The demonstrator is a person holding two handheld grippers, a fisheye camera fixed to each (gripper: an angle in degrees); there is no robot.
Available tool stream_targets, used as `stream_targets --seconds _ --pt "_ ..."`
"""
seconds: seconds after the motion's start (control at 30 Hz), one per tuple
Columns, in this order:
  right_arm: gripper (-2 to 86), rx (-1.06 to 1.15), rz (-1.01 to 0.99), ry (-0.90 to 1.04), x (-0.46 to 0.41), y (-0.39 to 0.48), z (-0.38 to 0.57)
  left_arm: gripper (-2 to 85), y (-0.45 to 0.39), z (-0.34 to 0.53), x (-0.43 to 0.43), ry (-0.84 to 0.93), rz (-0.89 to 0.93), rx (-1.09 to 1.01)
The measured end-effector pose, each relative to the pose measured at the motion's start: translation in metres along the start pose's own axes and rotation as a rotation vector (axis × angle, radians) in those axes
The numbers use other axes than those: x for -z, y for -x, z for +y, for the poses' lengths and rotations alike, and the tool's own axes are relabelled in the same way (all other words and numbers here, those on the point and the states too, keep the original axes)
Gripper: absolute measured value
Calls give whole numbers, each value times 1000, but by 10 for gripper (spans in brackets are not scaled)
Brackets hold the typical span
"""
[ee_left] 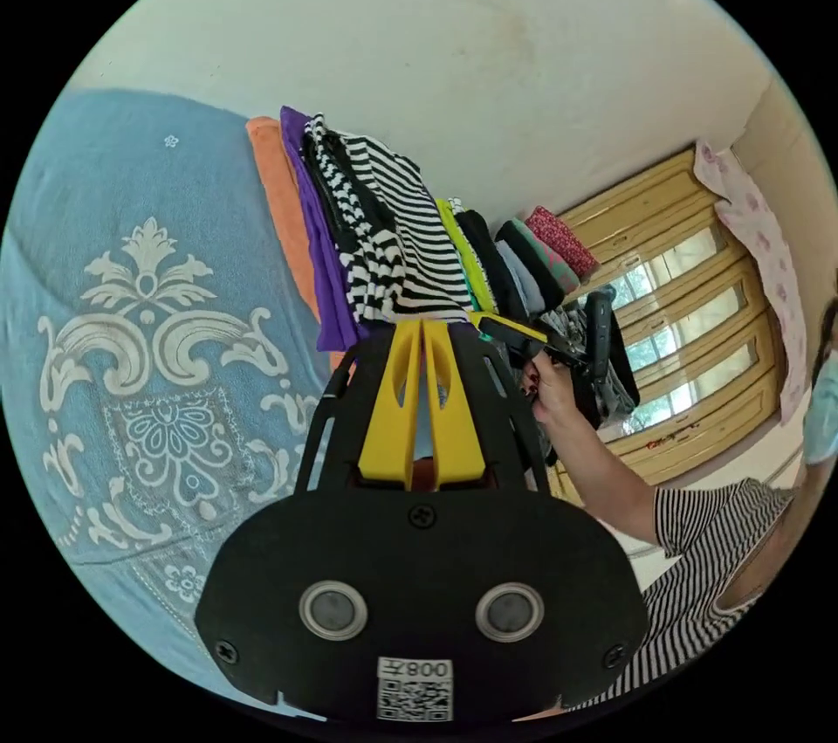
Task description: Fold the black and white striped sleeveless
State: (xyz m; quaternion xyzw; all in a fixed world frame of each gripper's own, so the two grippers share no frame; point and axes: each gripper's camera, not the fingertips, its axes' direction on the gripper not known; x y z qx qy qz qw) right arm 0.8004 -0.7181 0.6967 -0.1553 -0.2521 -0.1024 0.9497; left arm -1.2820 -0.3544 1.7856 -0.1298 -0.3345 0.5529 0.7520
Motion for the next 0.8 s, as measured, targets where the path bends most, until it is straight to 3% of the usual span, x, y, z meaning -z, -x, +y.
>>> stream_targets --seconds 0.13,0.3,0.53,0.8 --pt "3 -45 -32 -76 23 -5 32 2 -38 50 -38 244 -247 -216" --pt "11 -97 -23 -143 50 -17 40 2 -56 99 -85 434 -440 -297" --pt "62 -124 69 -238 77 -38 -24 2 -67 133 -97 353 -428 -287" --pt "78 -154 167 -130 53 -51 -90 2 -88 169 -101 302 -502 -319"
